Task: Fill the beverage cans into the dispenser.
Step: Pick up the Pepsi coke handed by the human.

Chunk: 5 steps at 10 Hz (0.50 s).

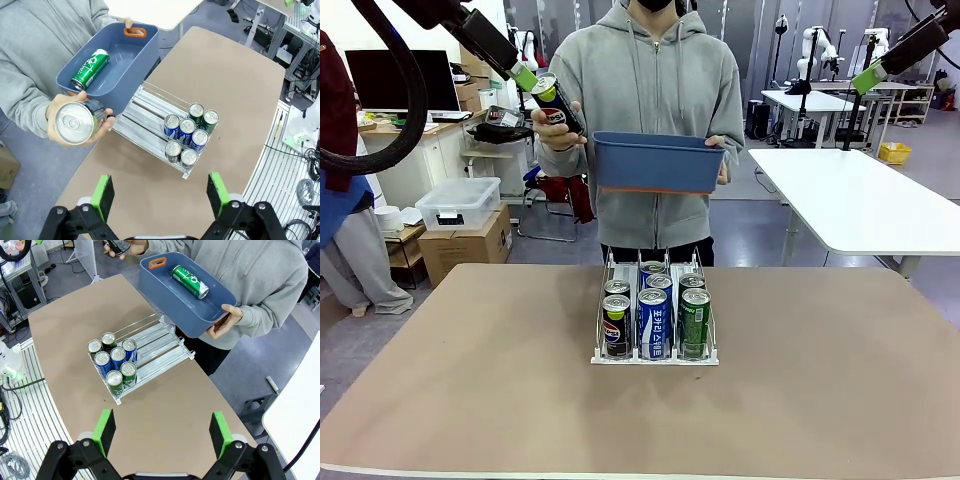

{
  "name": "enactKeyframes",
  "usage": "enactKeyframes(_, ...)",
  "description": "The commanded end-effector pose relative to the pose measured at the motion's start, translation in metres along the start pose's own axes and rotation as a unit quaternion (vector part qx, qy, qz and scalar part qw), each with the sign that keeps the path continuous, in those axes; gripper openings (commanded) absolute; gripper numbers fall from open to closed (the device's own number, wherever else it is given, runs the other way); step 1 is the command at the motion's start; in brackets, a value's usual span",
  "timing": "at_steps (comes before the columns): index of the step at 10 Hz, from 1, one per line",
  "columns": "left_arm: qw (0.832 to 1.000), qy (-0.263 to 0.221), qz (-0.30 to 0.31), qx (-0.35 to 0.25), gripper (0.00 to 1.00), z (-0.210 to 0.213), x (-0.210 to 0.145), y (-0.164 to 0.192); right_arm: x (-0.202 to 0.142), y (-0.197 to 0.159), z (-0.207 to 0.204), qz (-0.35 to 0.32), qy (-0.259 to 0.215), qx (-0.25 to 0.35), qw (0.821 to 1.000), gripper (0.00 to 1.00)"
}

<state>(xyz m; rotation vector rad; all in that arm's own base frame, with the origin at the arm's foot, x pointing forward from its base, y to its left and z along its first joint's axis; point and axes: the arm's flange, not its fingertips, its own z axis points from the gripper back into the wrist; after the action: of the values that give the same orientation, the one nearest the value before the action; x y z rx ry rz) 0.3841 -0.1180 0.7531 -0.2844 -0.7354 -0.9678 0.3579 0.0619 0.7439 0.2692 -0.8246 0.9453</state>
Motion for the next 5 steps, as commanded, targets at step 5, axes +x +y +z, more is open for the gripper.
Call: enactKeyframes(5, 0.995, 0.013, -0.046, 0.084, 1.00, -0.014, 0.002, 0.002, 0.000, 0.000, 0.000, 0.002, 0.003, -0.002, 1.000, 1.00)
